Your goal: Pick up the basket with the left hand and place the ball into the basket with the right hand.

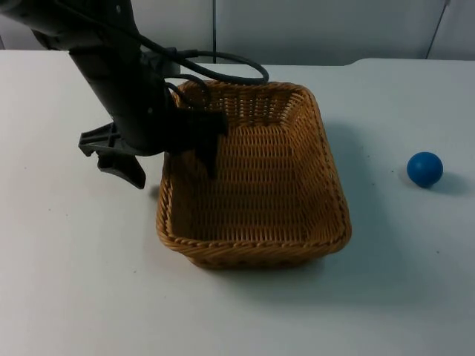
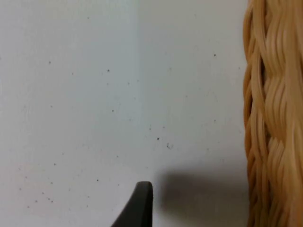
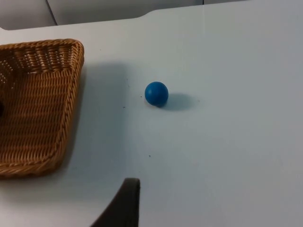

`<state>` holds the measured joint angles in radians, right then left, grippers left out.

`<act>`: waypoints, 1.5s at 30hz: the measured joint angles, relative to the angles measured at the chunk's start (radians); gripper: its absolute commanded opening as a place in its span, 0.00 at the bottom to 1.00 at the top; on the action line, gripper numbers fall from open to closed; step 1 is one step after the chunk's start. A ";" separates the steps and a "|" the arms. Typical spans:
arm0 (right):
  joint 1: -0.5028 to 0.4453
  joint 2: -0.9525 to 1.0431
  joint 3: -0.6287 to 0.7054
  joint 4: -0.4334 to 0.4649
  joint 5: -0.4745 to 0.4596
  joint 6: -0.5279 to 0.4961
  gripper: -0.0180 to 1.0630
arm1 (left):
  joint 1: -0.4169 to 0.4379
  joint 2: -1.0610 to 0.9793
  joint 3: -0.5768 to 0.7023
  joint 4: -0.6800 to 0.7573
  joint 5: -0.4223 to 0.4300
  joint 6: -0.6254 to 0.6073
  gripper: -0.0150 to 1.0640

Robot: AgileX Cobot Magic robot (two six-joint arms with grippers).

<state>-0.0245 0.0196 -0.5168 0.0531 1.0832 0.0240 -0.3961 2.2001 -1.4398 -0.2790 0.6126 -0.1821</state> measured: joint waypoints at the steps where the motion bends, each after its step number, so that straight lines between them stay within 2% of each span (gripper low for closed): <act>1: 0.000 0.000 0.000 0.000 0.000 0.000 0.98 | 0.000 0.000 0.000 0.001 -0.002 0.000 0.83; 5: 0.000 0.000 0.000 0.000 0.000 0.000 0.98 | 0.000 0.000 0.000 0.004 -0.002 0.000 0.82; 6: 0.000 0.000 0.000 0.000 0.000 0.002 0.98 | 0.000 0.000 -0.002 0.004 -0.002 0.000 0.78; 7: 0.000 0.000 0.000 0.000 0.000 0.002 0.98 | 0.000 0.000 -0.002 0.004 -0.002 0.000 0.72; 8: 0.000 0.000 0.000 0.000 0.000 0.002 0.98 | 0.000 0.000 -0.002 0.004 -0.002 0.000 0.61; 9: 0.000 0.000 0.000 0.000 0.000 0.002 0.98 | 0.000 0.000 -0.002 0.004 -0.002 0.000 0.61; 13: 0.000 0.000 0.000 0.000 0.000 0.002 0.98 | 0.000 0.000 -0.002 0.004 -0.002 -0.005 0.16; 15: 0.000 0.000 0.000 0.000 0.000 0.002 0.98 | 0.000 0.000 -0.002 0.002 -0.002 -0.011 0.13; 17: 0.000 0.000 0.000 0.000 0.000 0.002 0.98 | 0.000 0.000 -0.002 -0.002 -0.009 -0.030 0.01; 25: 0.000 0.000 0.000 0.000 0.000 0.002 0.98 | 0.000 0.000 -0.002 -0.012 -0.006 -0.035 0.01; 33: 0.000 0.000 0.000 0.000 0.000 0.002 0.98 | 0.000 -0.007 -0.061 -0.033 0.094 -0.016 0.01; 39: 0.000 0.000 0.000 0.000 0.000 0.007 0.98 | 0.000 -0.045 -0.087 -0.030 0.133 -0.005 0.01; 45: 0.000 0.000 0.000 -0.059 0.000 0.086 0.98 | 0.016 -0.130 -0.107 -0.030 0.199 -0.001 0.01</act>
<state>-0.0245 0.0196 -0.5168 -0.0055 1.0832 0.1103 -0.3803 2.0704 -1.5464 -0.3090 0.8113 -0.1830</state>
